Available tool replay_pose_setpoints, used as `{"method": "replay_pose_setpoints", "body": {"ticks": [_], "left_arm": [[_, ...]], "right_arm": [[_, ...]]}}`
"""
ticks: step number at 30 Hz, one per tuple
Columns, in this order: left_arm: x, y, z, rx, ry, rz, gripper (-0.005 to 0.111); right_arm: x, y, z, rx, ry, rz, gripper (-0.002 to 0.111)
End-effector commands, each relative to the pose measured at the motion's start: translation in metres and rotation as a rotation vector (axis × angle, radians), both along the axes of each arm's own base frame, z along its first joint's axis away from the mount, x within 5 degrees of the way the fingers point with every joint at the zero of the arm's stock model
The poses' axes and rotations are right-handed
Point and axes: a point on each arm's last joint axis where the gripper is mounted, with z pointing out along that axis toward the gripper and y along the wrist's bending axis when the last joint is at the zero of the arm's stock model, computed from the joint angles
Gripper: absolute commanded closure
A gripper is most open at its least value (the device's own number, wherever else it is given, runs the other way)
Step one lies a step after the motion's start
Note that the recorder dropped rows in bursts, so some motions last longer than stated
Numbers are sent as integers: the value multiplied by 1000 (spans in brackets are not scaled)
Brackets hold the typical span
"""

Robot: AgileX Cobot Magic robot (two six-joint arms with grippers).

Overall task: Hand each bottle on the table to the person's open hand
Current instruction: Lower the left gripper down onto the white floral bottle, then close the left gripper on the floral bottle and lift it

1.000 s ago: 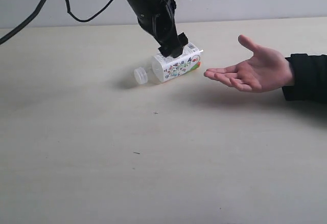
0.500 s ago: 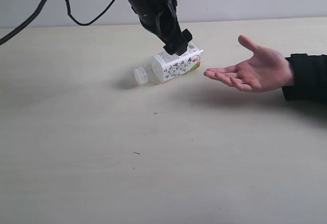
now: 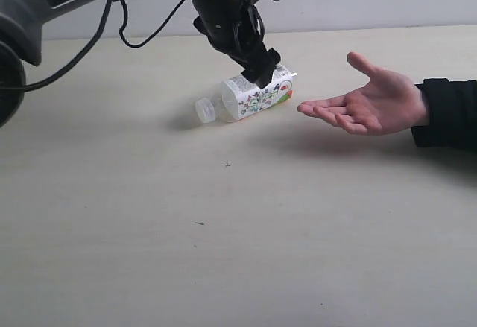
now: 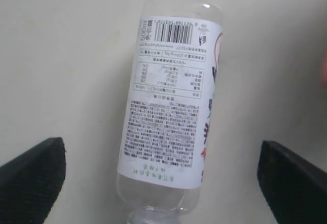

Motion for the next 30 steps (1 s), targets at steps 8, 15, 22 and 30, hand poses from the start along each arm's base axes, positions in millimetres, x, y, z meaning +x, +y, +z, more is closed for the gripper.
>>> {"method": "replay_pose_setpoints", "body": {"ticks": [8,15,22,30], "left_arm": [[14,6,-31,37,58,28,9],[15,7,-40,77,63,-45,9],[17,7,-48,77,61,-47,9],[22,5,-53,83,8,-77,9]], "right_arm": [[0,-1,-1,-3,-4,-7,108],[0,-1,-1,-3,-4,-7,108],[0,-1,-1,-3,-4,-7,108],[0,-1,-1,-1,-3,-7,108]]}}
